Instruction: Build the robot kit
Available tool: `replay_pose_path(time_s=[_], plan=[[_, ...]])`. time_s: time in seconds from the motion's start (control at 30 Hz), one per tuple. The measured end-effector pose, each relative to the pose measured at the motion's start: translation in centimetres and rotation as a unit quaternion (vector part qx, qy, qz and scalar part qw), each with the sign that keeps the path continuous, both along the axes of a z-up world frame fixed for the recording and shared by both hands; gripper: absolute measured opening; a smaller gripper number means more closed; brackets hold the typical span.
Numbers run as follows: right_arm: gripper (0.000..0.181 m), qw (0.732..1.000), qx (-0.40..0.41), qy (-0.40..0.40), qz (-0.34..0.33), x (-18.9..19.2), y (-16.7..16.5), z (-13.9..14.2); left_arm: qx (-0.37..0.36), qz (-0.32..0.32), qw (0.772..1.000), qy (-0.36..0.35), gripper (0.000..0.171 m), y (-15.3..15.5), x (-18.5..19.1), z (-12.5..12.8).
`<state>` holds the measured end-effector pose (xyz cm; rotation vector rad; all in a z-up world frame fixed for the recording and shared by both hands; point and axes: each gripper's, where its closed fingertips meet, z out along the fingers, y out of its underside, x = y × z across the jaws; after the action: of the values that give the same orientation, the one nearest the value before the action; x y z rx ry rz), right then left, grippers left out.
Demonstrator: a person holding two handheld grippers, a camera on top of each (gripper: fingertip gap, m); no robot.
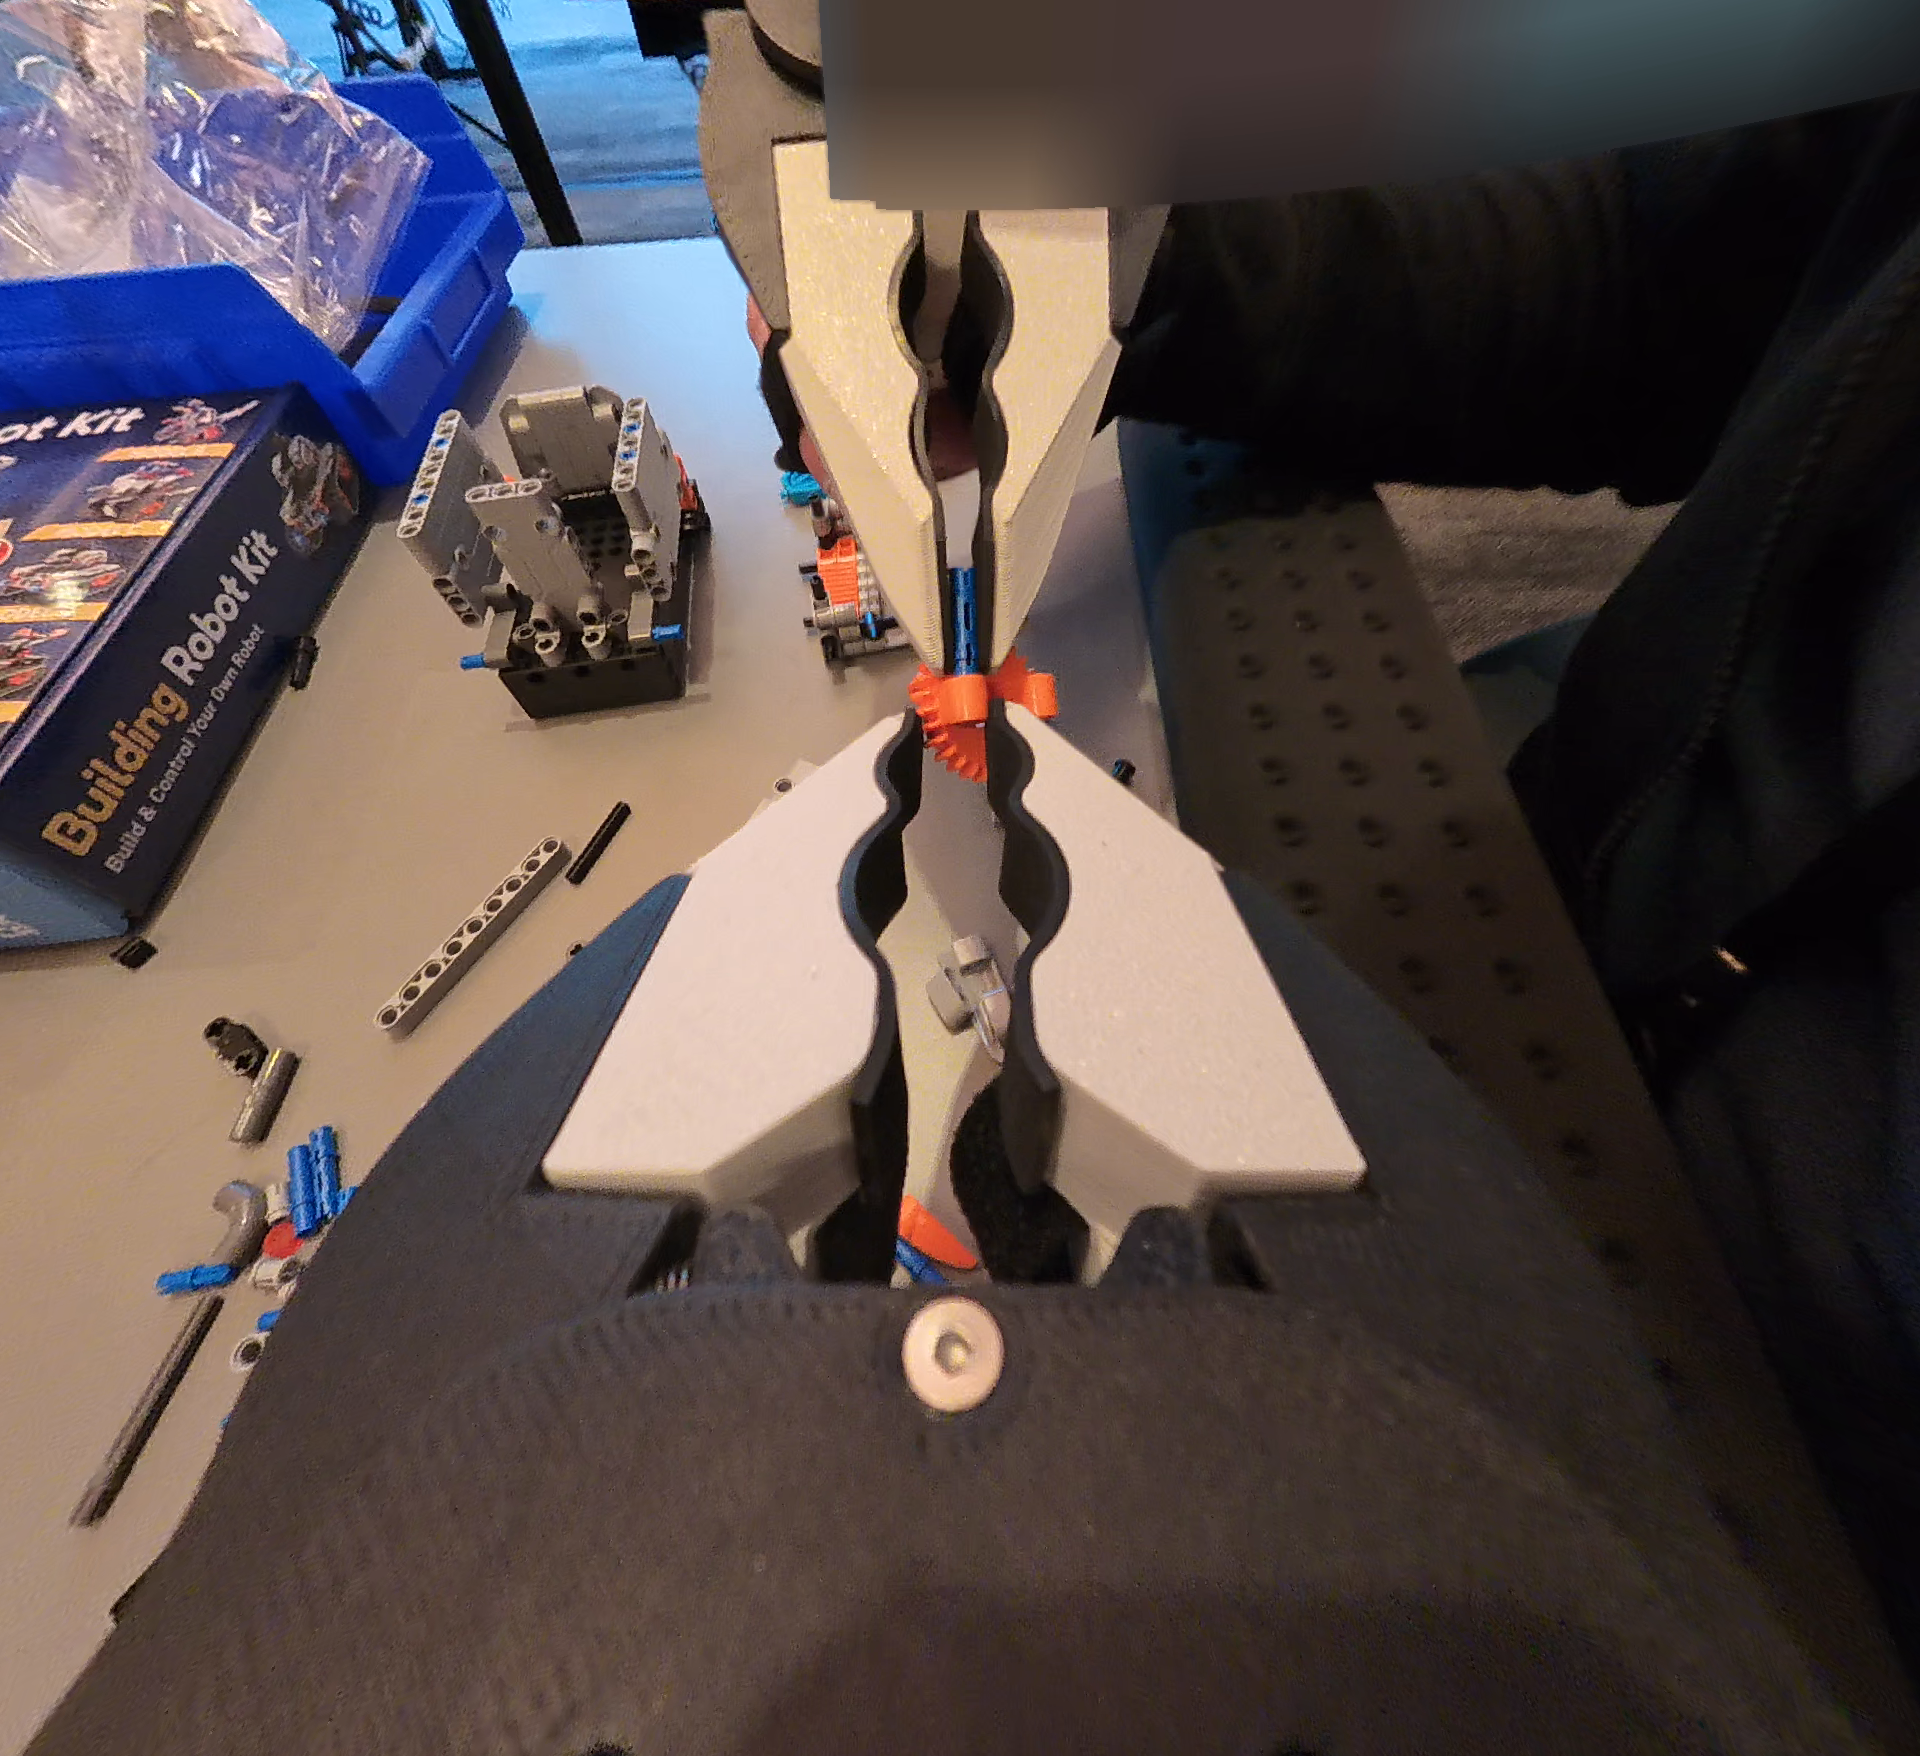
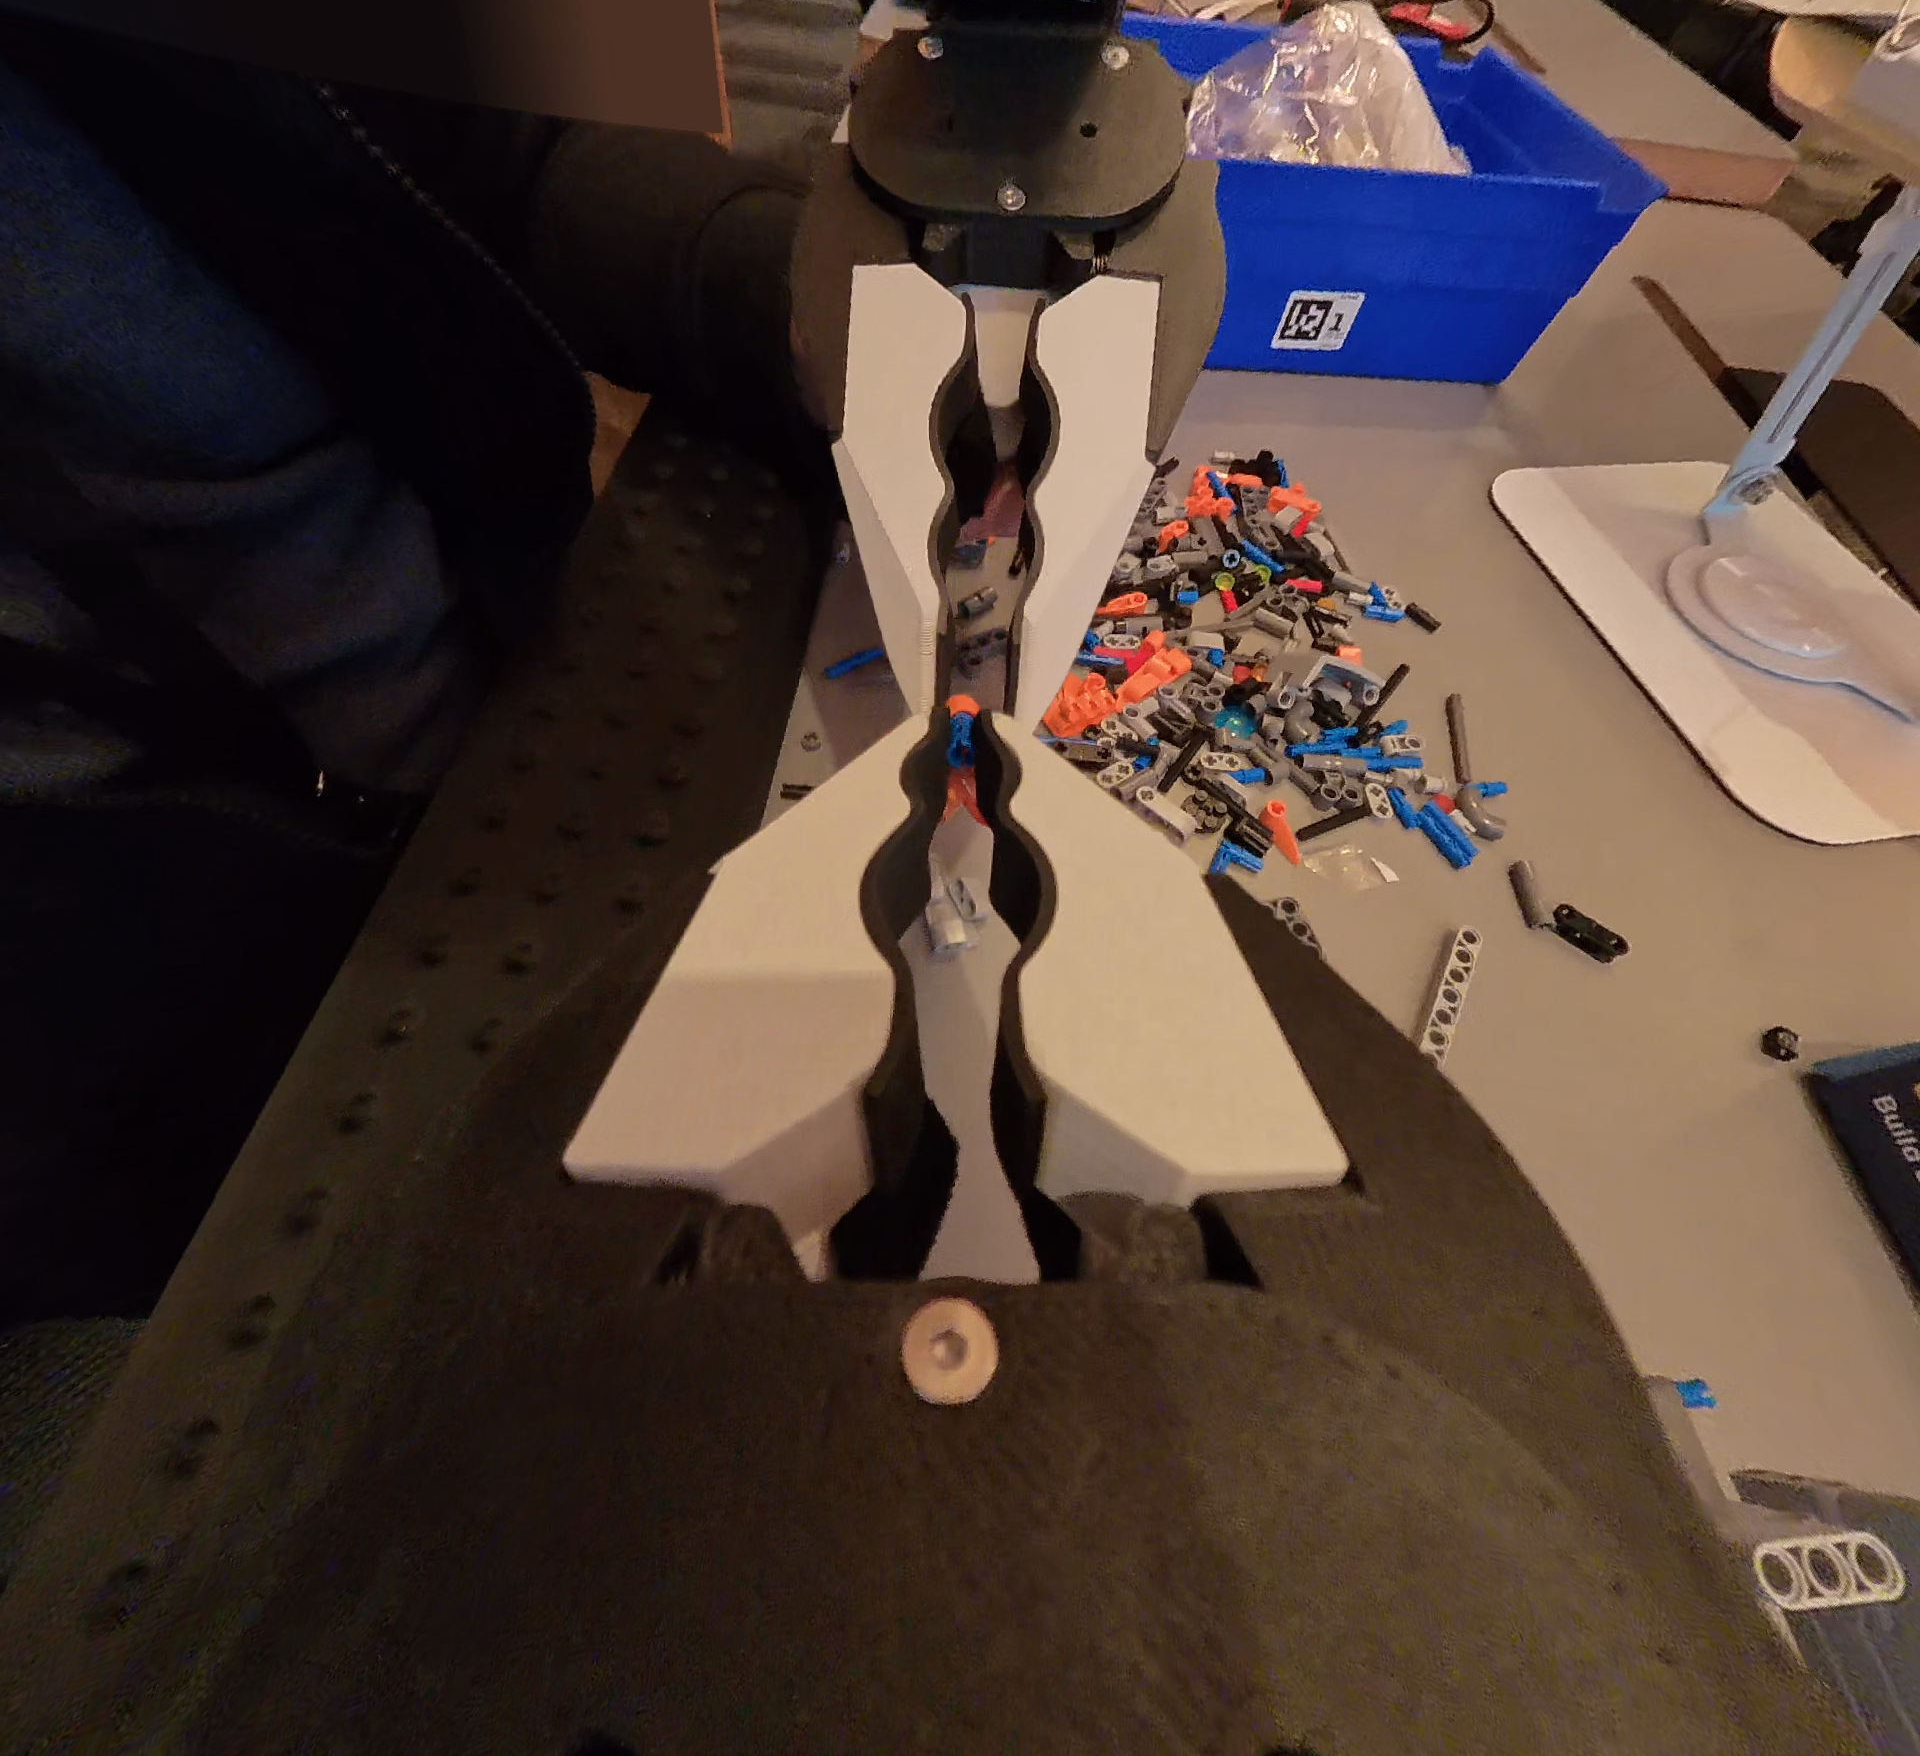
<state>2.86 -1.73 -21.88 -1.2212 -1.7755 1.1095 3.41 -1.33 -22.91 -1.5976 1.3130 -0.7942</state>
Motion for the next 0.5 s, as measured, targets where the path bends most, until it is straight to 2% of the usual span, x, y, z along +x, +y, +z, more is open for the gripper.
replay_pose_path(time_s=[0.23,0.37,0.43,0.5], plan=[[0.003,1.000,-0.013,-0.001,0.001,0.1,0.2,-0.6,0.001,0.002,1.000,0.015,0.009,0.1,0.1,-0.7],[0.005,0.999,-0.024,-0.002,-0.025,-0.2,0.9,-0.9,-0.012,0.011,1.000,0.013,0.010,0.7,-0.2,-1.1],[0.012,0.999,-0.022,0.003,-0.031,-0.2,1.0,-0.8,-0.015,0.013,1.000,0.020,0.010,0.8,-0.3,-1.4],[0.008,0.999,-0.021,0.008,-0.035,0.0,1.1,-0.6,-0.012,0.014,1.000,0.019,0.010,0.8,-0.2,-1.3]])
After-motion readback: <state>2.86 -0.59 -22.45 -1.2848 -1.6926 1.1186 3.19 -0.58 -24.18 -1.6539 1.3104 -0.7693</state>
